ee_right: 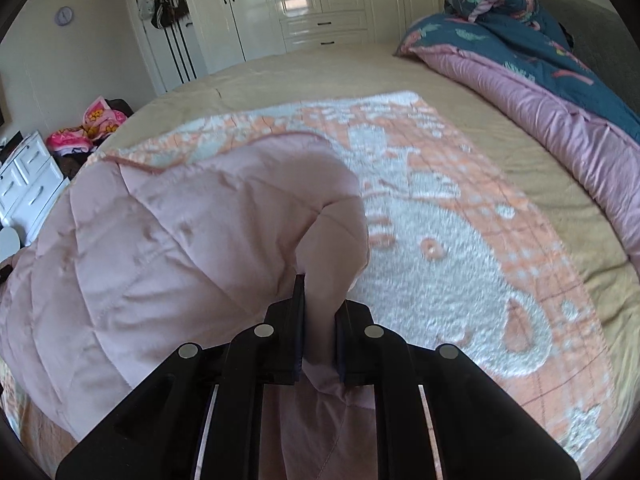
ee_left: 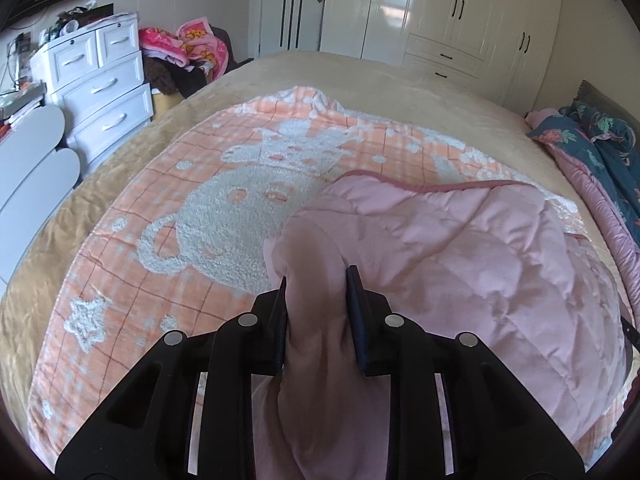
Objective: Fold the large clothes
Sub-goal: 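Grasp the edge of the folded jacket with both tools, then open both tools and pull back from the folded pink jacket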
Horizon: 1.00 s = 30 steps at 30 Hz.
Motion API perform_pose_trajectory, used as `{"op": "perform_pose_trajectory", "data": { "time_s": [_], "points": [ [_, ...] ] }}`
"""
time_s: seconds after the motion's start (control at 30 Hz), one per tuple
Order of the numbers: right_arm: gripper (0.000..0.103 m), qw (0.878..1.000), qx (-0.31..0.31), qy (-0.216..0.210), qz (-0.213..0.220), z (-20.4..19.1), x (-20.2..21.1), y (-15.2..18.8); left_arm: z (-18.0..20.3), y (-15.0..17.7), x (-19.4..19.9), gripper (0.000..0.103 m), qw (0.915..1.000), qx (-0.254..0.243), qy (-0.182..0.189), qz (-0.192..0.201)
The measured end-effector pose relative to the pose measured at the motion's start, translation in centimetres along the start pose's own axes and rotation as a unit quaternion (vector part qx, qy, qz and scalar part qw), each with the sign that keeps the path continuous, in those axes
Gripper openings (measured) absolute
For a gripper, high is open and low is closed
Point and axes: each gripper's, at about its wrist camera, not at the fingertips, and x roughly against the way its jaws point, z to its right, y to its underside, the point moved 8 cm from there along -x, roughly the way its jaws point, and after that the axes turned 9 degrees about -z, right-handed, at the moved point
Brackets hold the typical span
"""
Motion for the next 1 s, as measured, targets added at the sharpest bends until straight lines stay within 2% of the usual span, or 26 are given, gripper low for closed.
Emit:
{"op": "perform_pose_trajectory", "data": {
  "time_s": [0.3, 0.37, 0.43, 0.47, 0.53, 0.57, 0.63, 0.7, 0.73, 0.87, 0.93, 1.0],
  "points": [
    [0.021, 1.000, -0.020, -0.001, -0.022, 0.5, 0.1, 1.2, -0.2, 0.4, -0.5, 0.018, 1.0000, 0.001, -0.004, -0.008],
    [0.032, 0.999, -0.035, -0.010, -0.024, 0.8, 0.8, 1.4, -0.1, 0.4, -0.3, 0.018, 0.9999, -0.001, -0.005, -0.009],
    [0.056, 0.998, -0.056, -0.020, -0.022, 1.2, 1.8, 1.7, 0.0, 0.4, 0.0, 0.018, 0.9999, -0.004, -0.006, -0.009],
    [0.061, 0.997, -0.065, -0.023, -0.017, 1.4, 2.6, 1.8, 0.0, 0.4, 0.1, 0.019, 0.9999, -0.004, -0.008, -0.009],
    [0.080, 0.997, -0.070, -0.037, -0.004, 1.2, 3.9, 1.9, 0.0, 0.3, 0.6, 0.021, 0.9999, -0.004, -0.008, -0.008],
    [0.083, 0.997, -0.068, -0.040, 0.003, 1.0, 4.8, 2.0, 0.0, 0.3, 0.9, 0.021, 0.9999, -0.003, -0.007, -0.007],
    [0.088, 0.997, -0.059, -0.048, 0.014, 0.4, 6.3, 2.1, 0.0, 0.4, 1.6, 0.028, 1.0000, 0.000, -0.004, -0.004],
    [0.091, 0.997, -0.048, -0.058, 0.025, -0.4, 7.9, 2.1, 0.1, 0.3, 2.5, 0.041, 1.0000, -0.001, -0.003, 0.003],
    [0.093, 0.997, -0.043, -0.059, 0.030, -0.6, 8.5, 2.1, 0.2, 0.3, 3.1, 0.043, 1.0000, -0.002, -0.002, 0.009],
    [0.095, 0.996, -0.013, -0.069, 0.054, -2.2, 11.8, 2.3, 0.8, 0.2, 5.5, 0.060, 0.9997, -0.006, 0.011, 0.023],
    [0.095, 0.995, 0.001, -0.071, 0.064, -2.9, 13.3, 2.5, 1.2, 0.3, 6.6, 0.063, 0.9994, -0.010, 0.017, 0.027],
    [0.098, 0.995, 0.018, -0.069, 0.074, -3.6, 14.8, 2.9, 1.5, 0.5, 8.1, 0.074, 0.9991, -0.015, 0.022, 0.033]
  ]
}}
